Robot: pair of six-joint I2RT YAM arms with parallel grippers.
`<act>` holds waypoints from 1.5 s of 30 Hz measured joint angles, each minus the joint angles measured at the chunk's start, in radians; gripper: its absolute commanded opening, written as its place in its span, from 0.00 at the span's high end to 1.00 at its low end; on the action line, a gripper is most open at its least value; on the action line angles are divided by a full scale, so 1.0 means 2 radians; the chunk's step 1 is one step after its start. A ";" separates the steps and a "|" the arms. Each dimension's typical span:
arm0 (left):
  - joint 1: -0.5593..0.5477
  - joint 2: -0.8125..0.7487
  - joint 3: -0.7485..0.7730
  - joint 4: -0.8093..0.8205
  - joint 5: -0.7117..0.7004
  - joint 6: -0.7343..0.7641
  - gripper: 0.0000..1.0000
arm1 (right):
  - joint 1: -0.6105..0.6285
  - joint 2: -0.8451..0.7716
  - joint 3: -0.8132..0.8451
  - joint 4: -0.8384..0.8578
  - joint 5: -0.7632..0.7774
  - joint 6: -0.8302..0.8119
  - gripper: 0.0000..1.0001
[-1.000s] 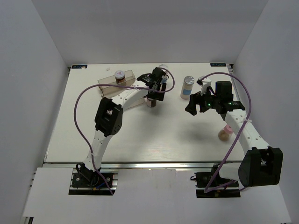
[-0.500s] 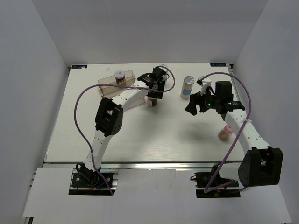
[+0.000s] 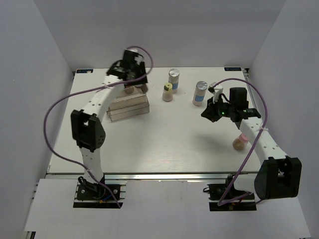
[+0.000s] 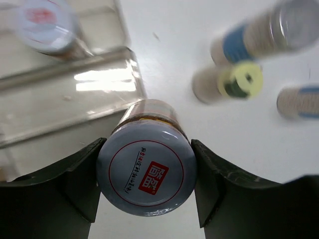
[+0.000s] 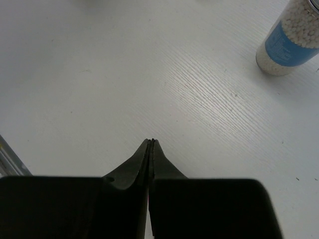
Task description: Organize the condiment bottles
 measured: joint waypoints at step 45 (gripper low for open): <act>0.193 0.132 0.088 0.044 -0.016 -0.011 0.47 | 0.000 0.021 0.000 -0.001 0.016 -0.001 0.81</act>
